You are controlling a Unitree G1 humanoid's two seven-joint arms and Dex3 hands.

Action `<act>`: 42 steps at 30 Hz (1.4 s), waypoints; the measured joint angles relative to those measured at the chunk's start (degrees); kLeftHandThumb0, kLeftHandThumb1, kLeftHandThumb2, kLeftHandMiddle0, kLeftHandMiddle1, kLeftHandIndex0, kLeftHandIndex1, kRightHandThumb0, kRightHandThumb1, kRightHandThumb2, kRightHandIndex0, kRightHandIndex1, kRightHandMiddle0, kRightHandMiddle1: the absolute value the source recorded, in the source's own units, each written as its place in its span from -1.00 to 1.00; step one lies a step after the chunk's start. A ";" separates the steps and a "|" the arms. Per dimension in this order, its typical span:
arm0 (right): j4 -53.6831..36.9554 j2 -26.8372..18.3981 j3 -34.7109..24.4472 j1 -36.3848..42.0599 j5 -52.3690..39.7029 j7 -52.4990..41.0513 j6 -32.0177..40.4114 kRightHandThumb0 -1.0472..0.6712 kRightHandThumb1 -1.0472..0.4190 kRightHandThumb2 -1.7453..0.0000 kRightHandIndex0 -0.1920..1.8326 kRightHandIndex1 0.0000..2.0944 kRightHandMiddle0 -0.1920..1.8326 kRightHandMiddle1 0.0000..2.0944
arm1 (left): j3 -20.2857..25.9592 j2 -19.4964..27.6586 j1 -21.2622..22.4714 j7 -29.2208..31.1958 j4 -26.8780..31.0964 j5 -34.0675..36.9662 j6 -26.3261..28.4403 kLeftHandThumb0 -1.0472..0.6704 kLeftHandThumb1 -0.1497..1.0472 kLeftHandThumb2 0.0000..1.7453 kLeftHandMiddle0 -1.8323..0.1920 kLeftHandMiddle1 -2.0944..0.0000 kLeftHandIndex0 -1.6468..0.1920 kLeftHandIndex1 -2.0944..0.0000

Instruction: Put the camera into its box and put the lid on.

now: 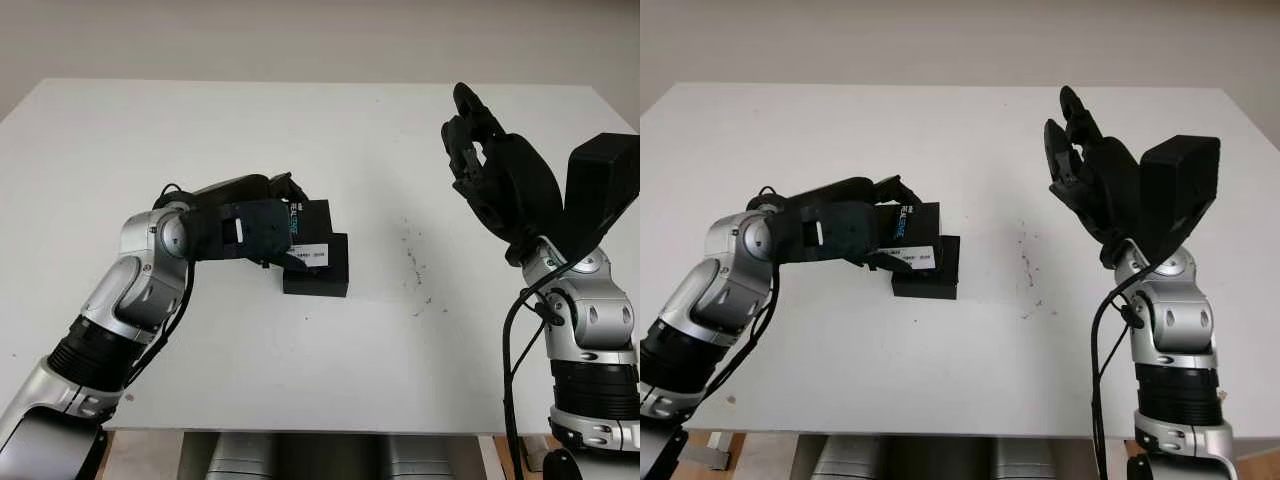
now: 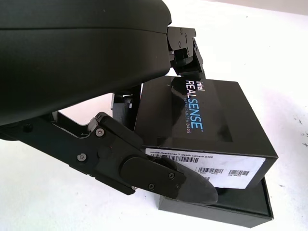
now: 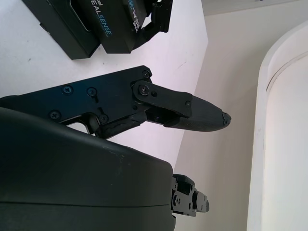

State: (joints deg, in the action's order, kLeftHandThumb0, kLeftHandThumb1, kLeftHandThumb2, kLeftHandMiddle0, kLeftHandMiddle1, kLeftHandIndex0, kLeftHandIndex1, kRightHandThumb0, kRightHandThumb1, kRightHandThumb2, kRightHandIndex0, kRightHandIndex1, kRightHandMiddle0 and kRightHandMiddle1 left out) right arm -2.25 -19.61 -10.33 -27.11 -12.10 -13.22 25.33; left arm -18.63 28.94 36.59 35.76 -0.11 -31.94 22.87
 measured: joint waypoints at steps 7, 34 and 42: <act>0.00 0.07 0.07 0.00 -0.15 -0.16 0.00 -0.52 -1.00 0.26 -0.93 -0.95 -0.90 -0.95 | -0.68 -0.67 -0.49 -1.02 0.31 -1.26 0.26 -0.13 1.00 -0.70 0.49 -0.71 0.59 -0.72; -0.02 1.16 0.24 0.00 -0.19 1.02 -0.03 -0.51 -1.00 0.25 -0.91 -0.95 -0.89 -0.94 | -0.91 -2.19 -1.14 2.04 5.68 0.63 5.53 -0.16 1.00 -0.70 0.44 -0.76 0.50 -0.75; -0.01 1.41 0.27 0.00 -0.19 1.07 -0.03 -0.51 -1.00 0.24 -0.93 -0.95 -0.90 -0.95 | -1.25 -2.75 -1.09 2.12 5.46 0.56 7.09 -0.14 1.00 -0.71 0.46 -0.74 0.55 -0.70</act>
State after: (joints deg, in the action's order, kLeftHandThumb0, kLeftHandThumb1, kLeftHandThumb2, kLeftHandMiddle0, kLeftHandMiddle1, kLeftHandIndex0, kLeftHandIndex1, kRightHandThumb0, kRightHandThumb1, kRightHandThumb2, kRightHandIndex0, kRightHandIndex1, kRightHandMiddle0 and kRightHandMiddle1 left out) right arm -2.27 -18.20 -10.07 -27.10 -12.28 -12.15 25.30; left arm -19.88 26.18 35.50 37.87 5.35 -31.39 29.96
